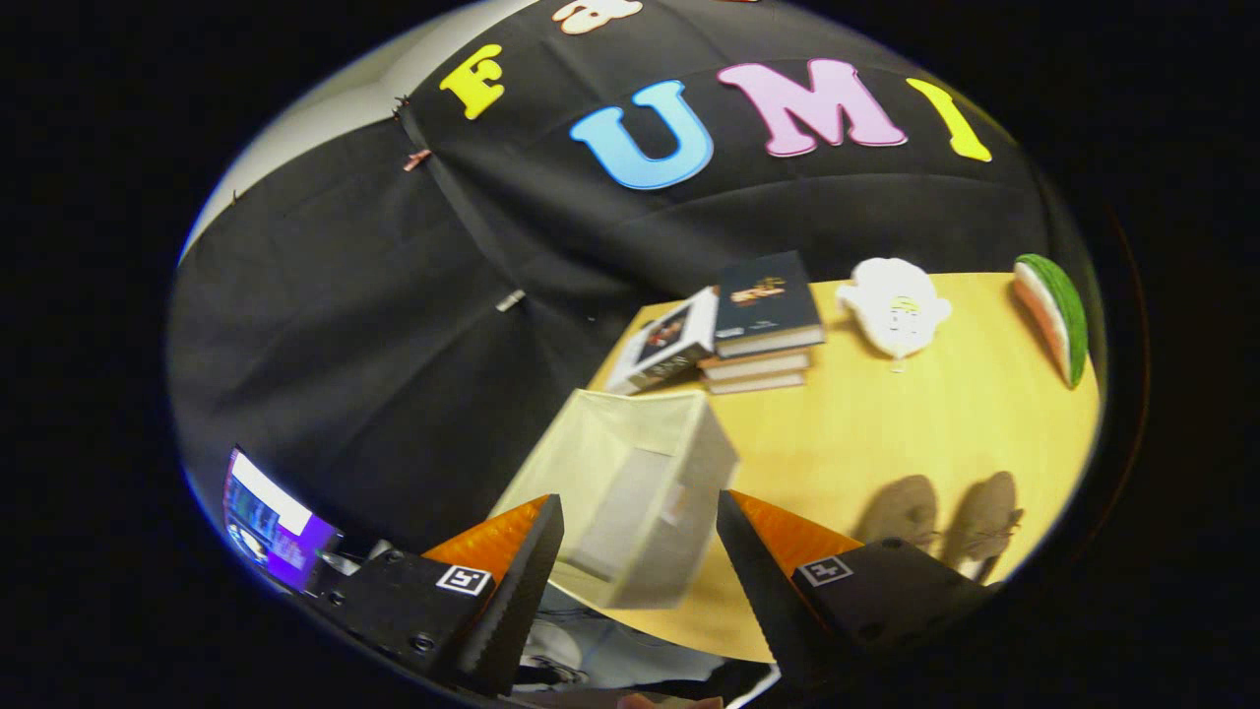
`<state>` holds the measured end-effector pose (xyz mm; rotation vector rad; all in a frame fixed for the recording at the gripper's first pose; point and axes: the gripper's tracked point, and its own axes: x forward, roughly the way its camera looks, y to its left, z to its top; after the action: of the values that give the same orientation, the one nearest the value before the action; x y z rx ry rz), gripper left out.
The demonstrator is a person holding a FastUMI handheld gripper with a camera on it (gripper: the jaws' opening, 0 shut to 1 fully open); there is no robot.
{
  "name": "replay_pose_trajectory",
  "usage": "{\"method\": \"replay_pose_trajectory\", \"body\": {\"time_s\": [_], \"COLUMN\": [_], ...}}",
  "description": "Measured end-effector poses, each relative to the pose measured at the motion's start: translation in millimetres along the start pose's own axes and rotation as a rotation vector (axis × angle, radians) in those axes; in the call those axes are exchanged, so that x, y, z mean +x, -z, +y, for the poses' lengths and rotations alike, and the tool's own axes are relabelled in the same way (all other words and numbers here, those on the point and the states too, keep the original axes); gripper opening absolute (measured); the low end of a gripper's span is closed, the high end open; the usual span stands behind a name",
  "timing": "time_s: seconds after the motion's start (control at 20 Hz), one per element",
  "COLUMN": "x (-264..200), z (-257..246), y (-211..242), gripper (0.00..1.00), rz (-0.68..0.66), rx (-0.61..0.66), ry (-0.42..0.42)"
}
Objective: Open the storage box then place both shoes into the box .Put the left shoe in first, then the right shoe, with the right side of both shoes facing outward in a uniform manner.
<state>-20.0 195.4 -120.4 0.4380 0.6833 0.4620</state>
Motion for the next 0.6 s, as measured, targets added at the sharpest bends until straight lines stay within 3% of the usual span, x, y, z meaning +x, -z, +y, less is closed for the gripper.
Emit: {"method": "replay_pose_trajectory", "body": {"time_s": [0.35, 0.6], "x": [-29.4, -17.2], "z": [-126.0, -183.1], "y": [70.5, 108.1], "gripper": [0.94, 0.85], "rz": [0.129, 0.233], "rx": [-0.003, -0.05], "ry": [0.283, 0.373]}}
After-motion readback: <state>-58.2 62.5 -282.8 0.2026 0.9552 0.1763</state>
